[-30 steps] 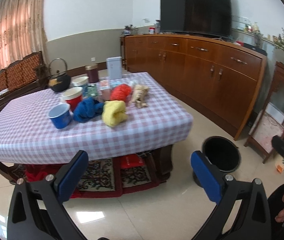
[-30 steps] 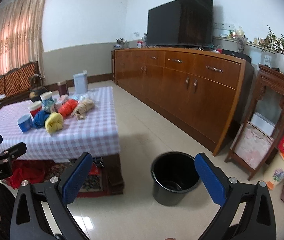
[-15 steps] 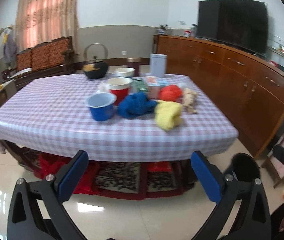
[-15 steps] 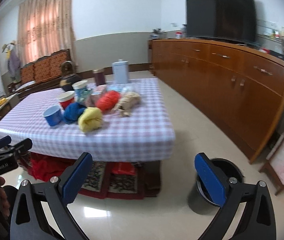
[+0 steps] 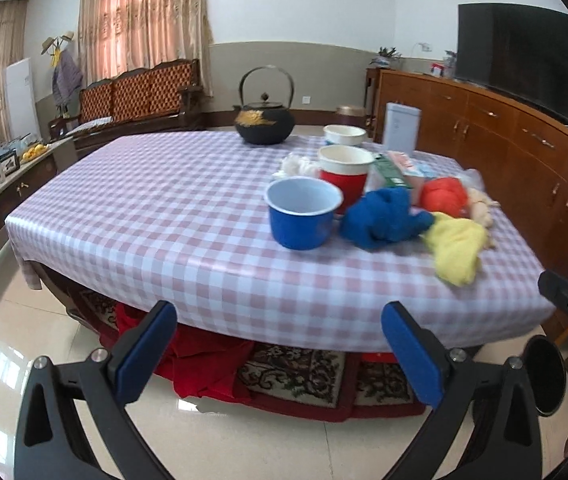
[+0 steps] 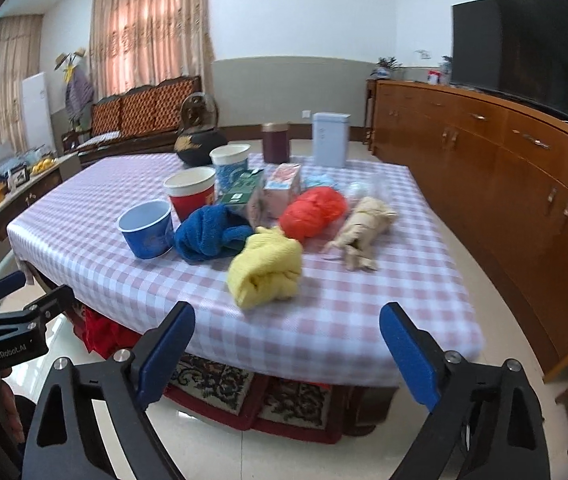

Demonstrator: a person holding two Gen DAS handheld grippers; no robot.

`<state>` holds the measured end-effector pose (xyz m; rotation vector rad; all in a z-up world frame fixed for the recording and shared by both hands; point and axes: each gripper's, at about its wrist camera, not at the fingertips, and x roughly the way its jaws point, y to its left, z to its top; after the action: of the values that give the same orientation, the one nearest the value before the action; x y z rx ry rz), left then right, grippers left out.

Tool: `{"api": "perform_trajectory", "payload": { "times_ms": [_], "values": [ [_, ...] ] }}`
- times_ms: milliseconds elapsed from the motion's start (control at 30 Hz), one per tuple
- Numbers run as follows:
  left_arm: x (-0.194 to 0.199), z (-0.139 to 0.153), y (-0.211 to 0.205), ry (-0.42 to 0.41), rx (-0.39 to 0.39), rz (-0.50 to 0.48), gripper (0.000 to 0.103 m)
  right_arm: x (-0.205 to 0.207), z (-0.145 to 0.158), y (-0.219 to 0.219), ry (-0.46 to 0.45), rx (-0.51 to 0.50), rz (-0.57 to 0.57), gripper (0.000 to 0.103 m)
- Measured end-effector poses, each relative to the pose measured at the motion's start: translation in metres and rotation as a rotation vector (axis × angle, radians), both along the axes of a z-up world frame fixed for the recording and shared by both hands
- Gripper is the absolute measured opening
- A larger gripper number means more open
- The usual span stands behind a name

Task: Collect trash
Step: 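Grasp the yellow cloth with the right tool while the left tool reaches the blue cup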

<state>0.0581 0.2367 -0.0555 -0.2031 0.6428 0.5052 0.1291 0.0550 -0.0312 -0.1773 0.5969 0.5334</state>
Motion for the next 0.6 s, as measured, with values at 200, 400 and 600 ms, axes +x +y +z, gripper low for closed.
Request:
{"api": "perform_trajectory", "payload": {
  "times_ms": [200, 400, 600],
  "values": [
    [0.027, -0.012, 0.02, 0.012, 0.014, -0.006, 0.102, 0.03, -0.026, 0.037, 0.052, -0.03, 0.034, 0.082],
    [0.051, -0.022, 0.031, 0.013, -0.002, -0.013, 0.102, 0.059, -0.047, 0.06, 0.088, -0.058, 0.029, 0.069],
    [0.077, -0.031, 0.038, 0.011, -0.016, -0.03, 0.1, 0.077, -0.052, 0.057, 0.097, -0.038, 0.008, 0.047]
  ]
}}
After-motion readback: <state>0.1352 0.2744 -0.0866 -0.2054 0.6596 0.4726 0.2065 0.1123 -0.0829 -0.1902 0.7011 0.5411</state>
